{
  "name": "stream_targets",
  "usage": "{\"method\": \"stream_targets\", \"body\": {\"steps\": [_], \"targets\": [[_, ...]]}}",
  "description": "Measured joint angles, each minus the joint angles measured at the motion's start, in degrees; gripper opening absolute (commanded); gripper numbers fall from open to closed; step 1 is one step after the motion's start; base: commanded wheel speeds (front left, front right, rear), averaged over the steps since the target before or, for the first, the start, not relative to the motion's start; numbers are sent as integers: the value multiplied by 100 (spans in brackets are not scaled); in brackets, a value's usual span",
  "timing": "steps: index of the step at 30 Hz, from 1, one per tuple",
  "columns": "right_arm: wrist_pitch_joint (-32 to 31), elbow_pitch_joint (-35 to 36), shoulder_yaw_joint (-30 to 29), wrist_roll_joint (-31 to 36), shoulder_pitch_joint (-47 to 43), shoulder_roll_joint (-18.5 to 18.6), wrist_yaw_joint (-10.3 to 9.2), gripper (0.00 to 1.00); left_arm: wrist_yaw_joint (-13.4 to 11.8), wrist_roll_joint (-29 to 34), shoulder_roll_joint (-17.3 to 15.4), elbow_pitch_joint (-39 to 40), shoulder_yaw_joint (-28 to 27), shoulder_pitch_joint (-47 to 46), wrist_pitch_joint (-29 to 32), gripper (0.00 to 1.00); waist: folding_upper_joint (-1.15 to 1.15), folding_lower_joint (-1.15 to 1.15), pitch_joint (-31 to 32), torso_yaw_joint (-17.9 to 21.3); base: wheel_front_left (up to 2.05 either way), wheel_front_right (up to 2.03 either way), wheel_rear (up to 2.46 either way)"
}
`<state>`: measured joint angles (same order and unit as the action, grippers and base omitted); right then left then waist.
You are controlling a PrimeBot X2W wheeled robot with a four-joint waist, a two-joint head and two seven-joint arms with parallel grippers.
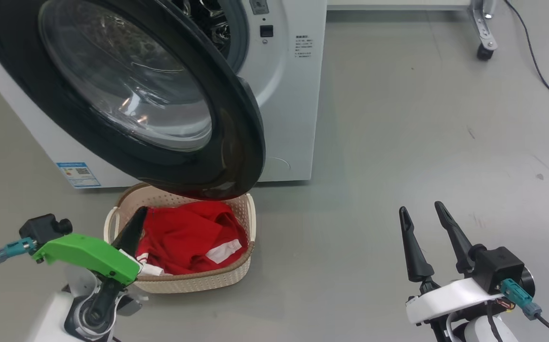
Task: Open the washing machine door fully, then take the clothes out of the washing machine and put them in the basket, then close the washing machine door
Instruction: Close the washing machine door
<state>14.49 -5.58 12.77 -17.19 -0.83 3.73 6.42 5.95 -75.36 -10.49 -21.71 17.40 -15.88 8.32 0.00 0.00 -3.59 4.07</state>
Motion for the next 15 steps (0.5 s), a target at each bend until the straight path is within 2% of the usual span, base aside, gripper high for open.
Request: {"method": "stream_targets", "body": {"steps": [9, 15], "targets": [[0, 11, 9, 12, -90, 1, 1, 100, 42, 1321, -448, 330, 126, 240, -1215, 0, 0, 0, 178, -505, 0, 0, 0], [1, 11, 82, 19, -91, -3, 5, 100, 42, 2101, -693, 470, 31, 534, -2172, 0, 0, 0, 279, -628, 0, 0, 0]]}}
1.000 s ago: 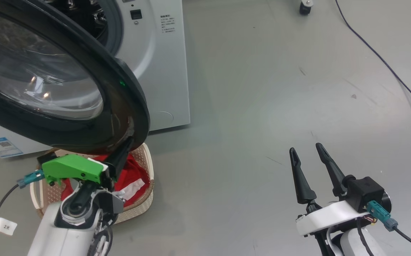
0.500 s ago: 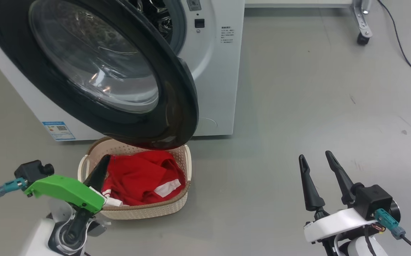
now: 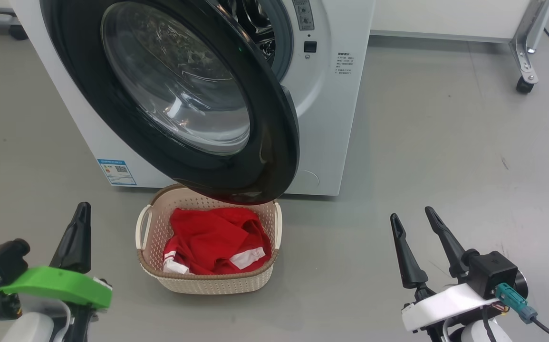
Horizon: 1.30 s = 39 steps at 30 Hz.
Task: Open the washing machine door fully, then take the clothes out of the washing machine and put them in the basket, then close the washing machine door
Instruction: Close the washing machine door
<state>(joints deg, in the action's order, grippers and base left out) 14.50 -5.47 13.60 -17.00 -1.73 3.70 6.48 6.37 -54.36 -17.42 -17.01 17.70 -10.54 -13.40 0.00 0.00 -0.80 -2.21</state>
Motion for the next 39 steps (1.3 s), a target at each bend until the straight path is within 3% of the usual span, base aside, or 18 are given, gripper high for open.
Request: {"method": "stream_targets", "body": {"steps": [2, 9, 10, 12, 20, 39], "targets": [[0, 0, 7, 0, -1, 0, 0, 100, 0, 323, -92, 47, 45, 59, -250, 0, 0, 0, 11, -10, 0, 0, 0], [0, 16, 10, 1, -3, 0, 0, 100, -165, 1065, -183, 187, 33, 276, -178, 0, 0, 0, -28, 9, 0, 0, 0], [0, 16, 9, 1, -4, 0, 1, 100, -210, 1137, -183, 189, 38, 300, -178, 13, 0, 0, -34, 13, 0, 0, 0], [0, 16, 0, 1, -12, 1, 1, 100, -263, 1327, -180, 220, 36, 352, -172, 100, 0, 0, -44, 18, 0, 0, 0], [0, 16, -34, 1, -18, -1, 1, 100, -412, 1704, 197, 656, -357, 480, -131, 100, 0, 0, -107, 38, 0, 0, 0], [0, 13, -46, 36, -18, -9, 2, 100, -253, 2287, 416, 858, -423, 855, -131, 100, 0, 0, -136, 64, 0, 0, 0]]}}
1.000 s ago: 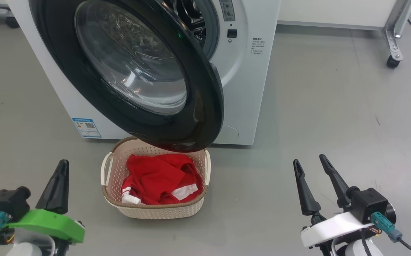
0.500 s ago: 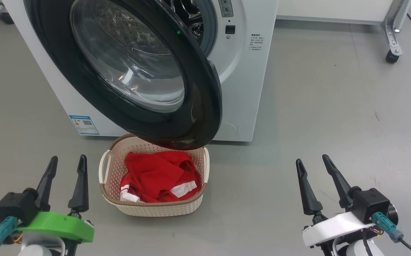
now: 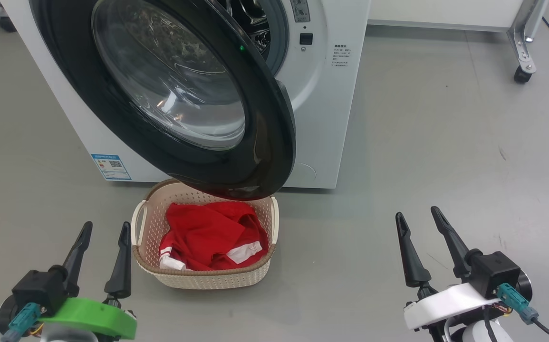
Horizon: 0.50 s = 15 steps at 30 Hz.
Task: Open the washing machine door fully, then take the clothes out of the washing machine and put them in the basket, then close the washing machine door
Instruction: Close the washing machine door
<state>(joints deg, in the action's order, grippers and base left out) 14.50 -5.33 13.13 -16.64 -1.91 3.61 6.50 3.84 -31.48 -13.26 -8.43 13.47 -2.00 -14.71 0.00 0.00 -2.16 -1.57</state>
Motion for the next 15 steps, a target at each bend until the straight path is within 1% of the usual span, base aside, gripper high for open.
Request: {"method": "stream_targets", "body": {"steps": [5, 13, 15], "targets": [[0, 0, -1, 8, 1, -1, 1, 100, 49, 97, 66, 36, -46, 60, 0, 100, 0, 0, -6, 3, 0, 0, 0], [0, -1, 7, 8, 1, -5, 1, 100, 59, 164, 159, 53, -133, 119, 0, 100, 0, 0, -24, 2, 0, 0, 0], [0, -1, 9, 8, 1, -7, 1, 100, 102, 203, 159, 53, -161, 135, 0, 100, 0, 0, -28, 4, 0, 0, 0]]}}
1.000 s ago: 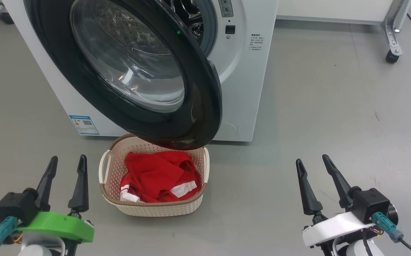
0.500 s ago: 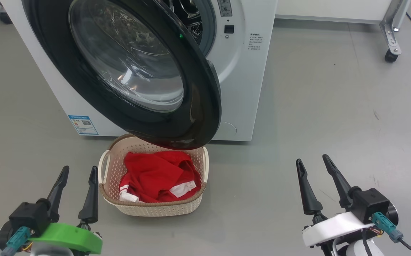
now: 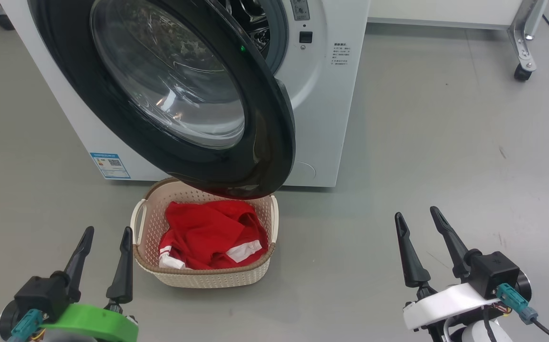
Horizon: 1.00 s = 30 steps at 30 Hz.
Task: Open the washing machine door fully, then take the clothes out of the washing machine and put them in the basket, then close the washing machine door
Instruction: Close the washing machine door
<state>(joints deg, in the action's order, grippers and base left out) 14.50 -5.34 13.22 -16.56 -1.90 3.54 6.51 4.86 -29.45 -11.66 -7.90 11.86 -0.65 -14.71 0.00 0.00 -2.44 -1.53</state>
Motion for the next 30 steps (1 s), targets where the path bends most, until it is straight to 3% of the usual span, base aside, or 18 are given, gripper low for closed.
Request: {"method": "stream_targets", "body": {"steps": [30], "targets": [[0, 1, 1, 0, 3, -13, 15, 100, 131, 310, 181, -58, -105, 59, 0, 100, 0, 0, -73, 49, 0, 0, 0]]}}
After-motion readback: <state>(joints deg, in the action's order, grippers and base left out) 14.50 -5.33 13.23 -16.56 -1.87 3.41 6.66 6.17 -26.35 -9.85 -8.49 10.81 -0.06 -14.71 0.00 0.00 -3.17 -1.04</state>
